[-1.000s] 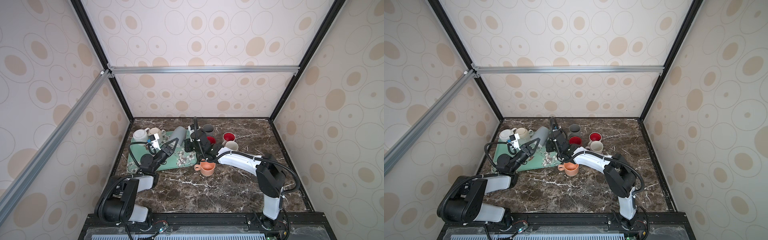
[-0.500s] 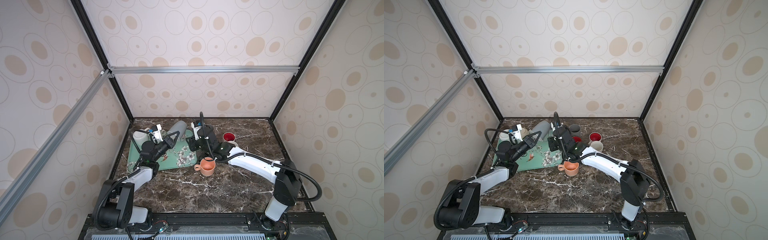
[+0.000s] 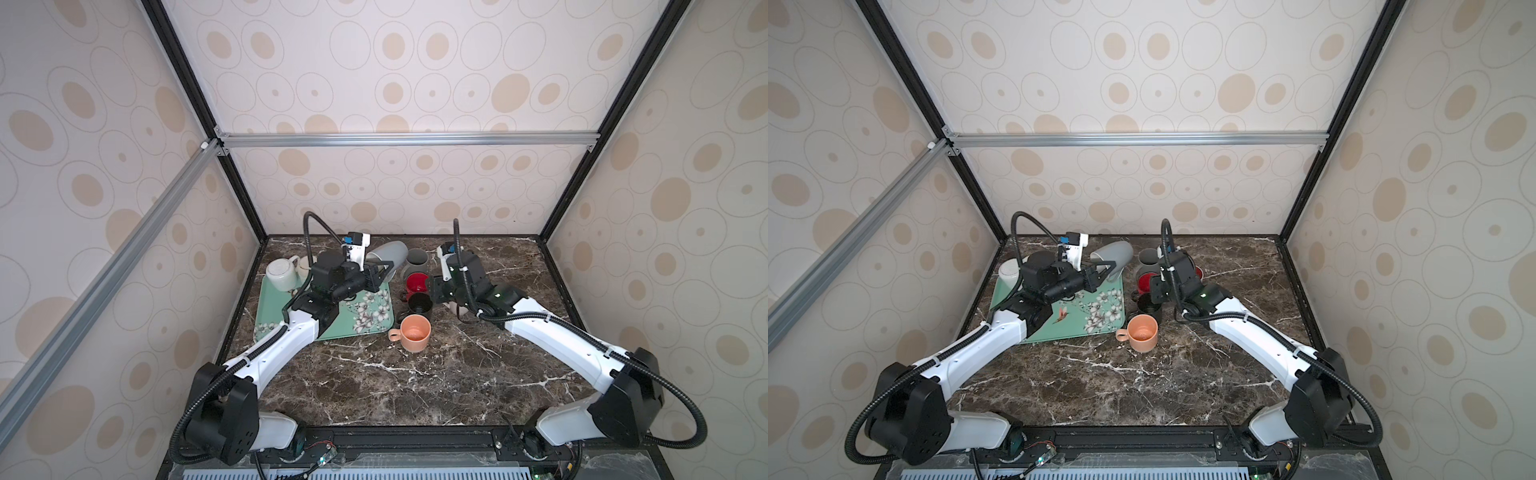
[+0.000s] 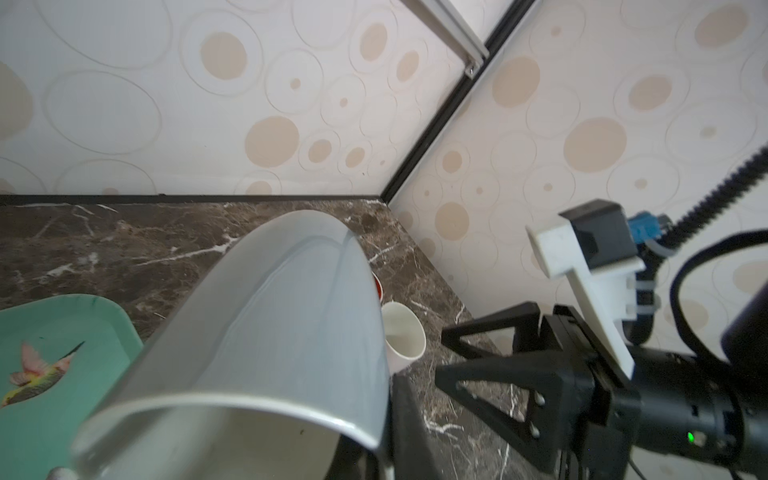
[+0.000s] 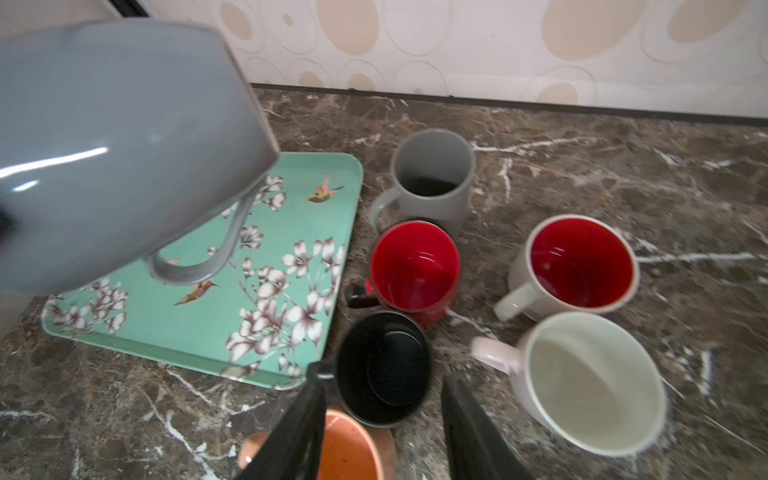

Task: Turn the mug right side up
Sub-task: 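Carry the grey mug with the left gripper while the right arm swings aside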

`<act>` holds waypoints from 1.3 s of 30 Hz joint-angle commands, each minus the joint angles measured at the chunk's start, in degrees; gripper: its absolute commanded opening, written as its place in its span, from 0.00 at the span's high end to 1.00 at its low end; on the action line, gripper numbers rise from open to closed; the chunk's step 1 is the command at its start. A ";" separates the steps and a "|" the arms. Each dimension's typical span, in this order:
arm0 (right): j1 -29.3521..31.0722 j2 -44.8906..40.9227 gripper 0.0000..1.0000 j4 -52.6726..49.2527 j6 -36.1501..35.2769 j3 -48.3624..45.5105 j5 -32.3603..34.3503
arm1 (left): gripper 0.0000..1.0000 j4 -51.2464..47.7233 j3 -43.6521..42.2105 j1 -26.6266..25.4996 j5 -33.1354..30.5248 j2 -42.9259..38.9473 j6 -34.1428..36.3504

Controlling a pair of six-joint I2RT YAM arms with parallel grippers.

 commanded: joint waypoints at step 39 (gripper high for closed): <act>-31.72 -19.50 0.48 -18.18 -1.42 -17.10 -8.02 | 1.00 -74.62 76.02 -37.30 -27.04 53.72 49.39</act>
